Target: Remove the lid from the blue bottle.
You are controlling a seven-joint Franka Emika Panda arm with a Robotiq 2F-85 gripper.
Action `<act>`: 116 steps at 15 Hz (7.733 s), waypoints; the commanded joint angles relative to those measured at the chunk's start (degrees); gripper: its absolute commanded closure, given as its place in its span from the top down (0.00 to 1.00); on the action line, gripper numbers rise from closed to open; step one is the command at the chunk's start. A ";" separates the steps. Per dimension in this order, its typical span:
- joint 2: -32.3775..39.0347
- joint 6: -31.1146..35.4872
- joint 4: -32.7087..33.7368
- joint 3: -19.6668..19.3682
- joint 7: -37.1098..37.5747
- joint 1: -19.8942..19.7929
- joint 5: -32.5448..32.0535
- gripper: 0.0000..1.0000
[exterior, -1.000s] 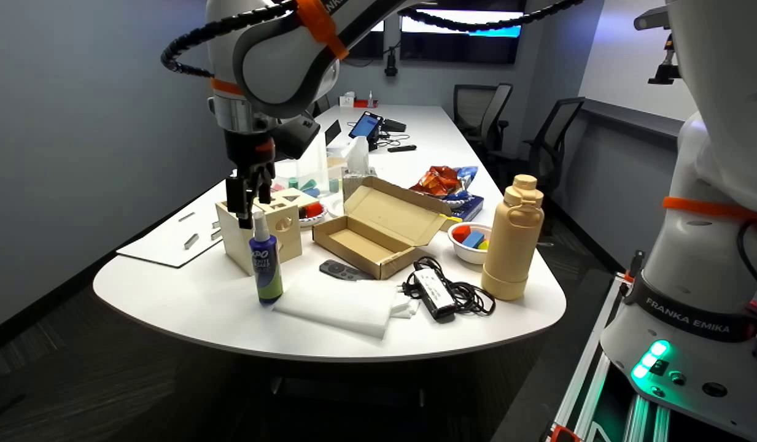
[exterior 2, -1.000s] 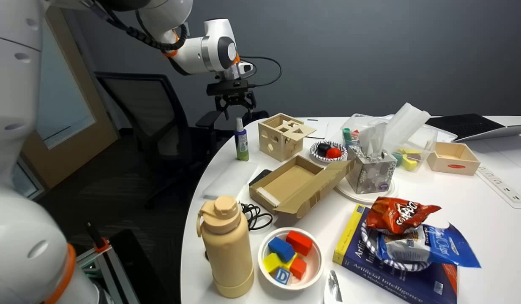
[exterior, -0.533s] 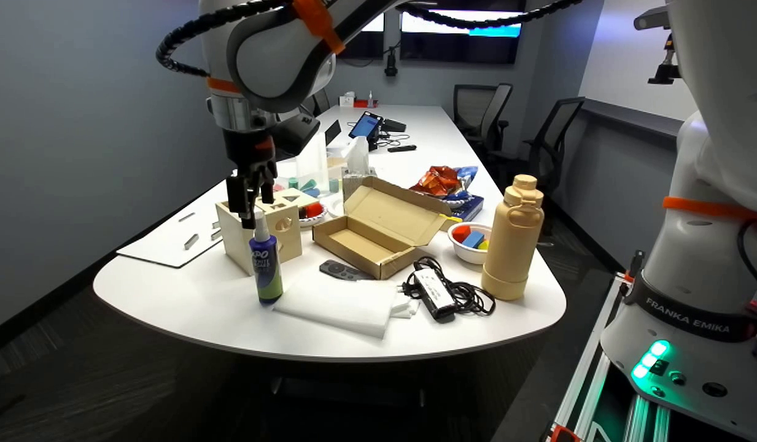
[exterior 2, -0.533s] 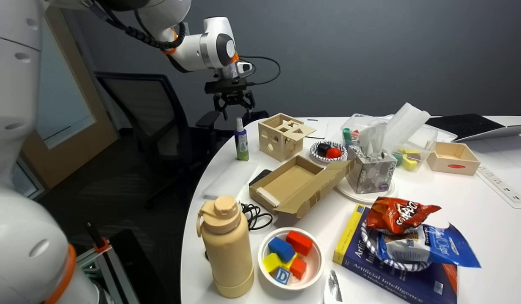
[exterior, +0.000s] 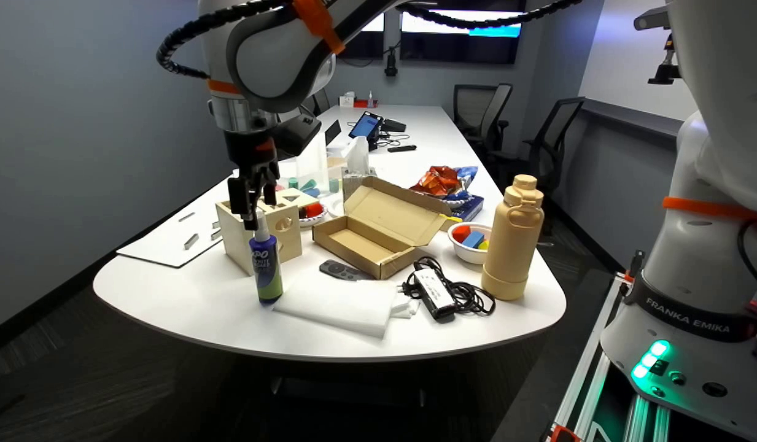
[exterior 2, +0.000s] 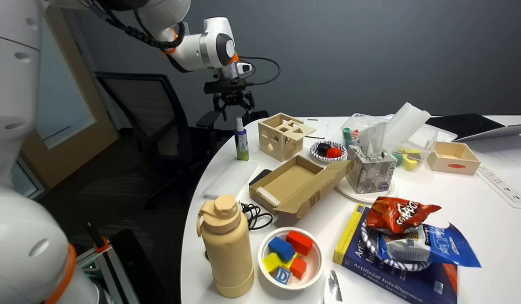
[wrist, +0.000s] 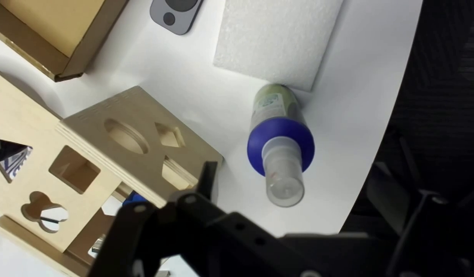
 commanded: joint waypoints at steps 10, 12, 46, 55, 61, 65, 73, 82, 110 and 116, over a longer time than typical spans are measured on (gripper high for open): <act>0.94 -0.90 1.99 -0.69 2.12 0.86 -0.60 0.56; 0.94 -0.91 2.04 -0.72 2.11 0.86 -0.61 0.59; -4.71 -0.92 1.08 -4.13 6.36 -0.42 -5.00 0.06; 0.03 5.53 -6.64 -3.11 4.23 -5.68 4.52 0.06; 3.97 15.95 -9.26 -3.75 3.97 -7.25 7.67 0.06; 6.99 19.78 -8.87 -4.48 4.12 -7.26 7.03 0.06; 10.89 22.36 -7.74 -6.00 5.12 -5.53 5.72 0.06; 9.41 24.60 -9.24 -7.11 5.51 -4.33 5.21 1.00; -1.34 12.44 -12.93 -6.46 5.90 -3.57 4.61 1.00; -10.46 10.13 -15.83 -4.94 6.29 -2.34 0.88 1.00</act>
